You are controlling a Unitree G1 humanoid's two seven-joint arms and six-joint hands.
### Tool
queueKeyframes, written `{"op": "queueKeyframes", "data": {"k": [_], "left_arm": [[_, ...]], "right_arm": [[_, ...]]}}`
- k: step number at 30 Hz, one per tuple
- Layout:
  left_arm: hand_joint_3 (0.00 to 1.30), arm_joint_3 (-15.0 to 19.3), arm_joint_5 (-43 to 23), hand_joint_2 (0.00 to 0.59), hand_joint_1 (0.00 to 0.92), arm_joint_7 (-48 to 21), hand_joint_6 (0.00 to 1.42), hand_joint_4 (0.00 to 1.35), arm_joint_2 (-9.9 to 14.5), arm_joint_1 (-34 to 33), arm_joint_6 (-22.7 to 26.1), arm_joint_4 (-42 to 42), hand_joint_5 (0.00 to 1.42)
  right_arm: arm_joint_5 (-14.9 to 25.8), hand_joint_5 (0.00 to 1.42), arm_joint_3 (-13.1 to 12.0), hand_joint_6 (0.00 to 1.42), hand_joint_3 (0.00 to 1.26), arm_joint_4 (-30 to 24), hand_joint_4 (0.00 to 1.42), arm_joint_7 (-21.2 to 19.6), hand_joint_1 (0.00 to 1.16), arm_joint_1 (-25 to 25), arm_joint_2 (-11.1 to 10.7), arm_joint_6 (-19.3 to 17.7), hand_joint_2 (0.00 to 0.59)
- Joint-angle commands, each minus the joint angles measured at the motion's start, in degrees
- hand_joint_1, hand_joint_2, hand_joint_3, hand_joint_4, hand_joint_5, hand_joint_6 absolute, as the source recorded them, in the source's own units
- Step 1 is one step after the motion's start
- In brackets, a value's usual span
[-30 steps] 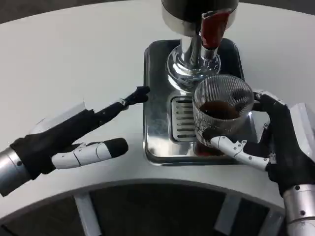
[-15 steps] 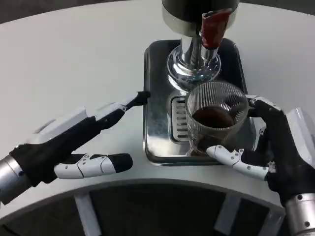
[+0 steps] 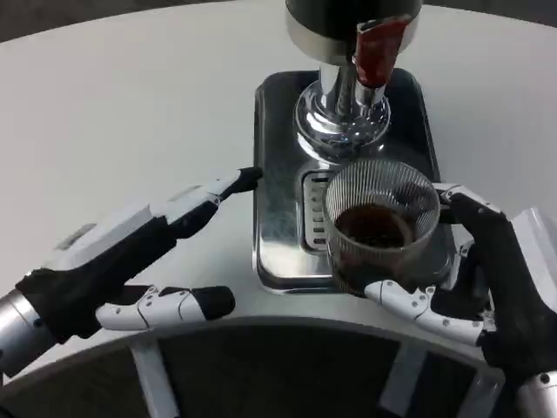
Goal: Grasp the cup under the faucet to collect the drink, then remove the cup.
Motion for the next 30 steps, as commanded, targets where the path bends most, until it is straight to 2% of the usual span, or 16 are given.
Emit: {"op": "queueKeyframes", "data": {"k": [1,12,20,30], "left_arm": [[0.0,-0.53,1.36,0.068,0.0,1.55,0.0,0.0,0.87,1.52,-1.9,-0.52,0.0],[0.0,-1.56,2.48,0.063,0.0,4.15,0.0,0.0,-0.01,2.79,-4.14,-1.49,0.0],[0.0,-2.63,2.05,0.061,0.0,5.24,0.0,0.0,-0.53,3.46,-3.88,-3.82,0.0],[0.0,-2.36,1.98,0.05,0.0,5.83,0.0,0.0,-0.48,6.43,-1.51,-8.61,0.0]], "right_arm": [[-0.57,1.35,1.1,1.42,0.9,-3.89,1.25,0.35,0.95,2.21,0.05,-2.91,0.285],[-1.92,1.35,3.79,1.42,0.9,-5.6,1.25,1.21,0.95,5.01,0.26,-4.08,0.285],[-2.94,1.35,5.64,1.42,0.9,-6.6,1.25,2.54,0.95,6.08,0.25,-4.85,0.285],[-3.3,1.35,6.76,1.42,0.9,-7.8,1.25,4.5,0.95,7.39,0.18,-5.52,0.284]]}}
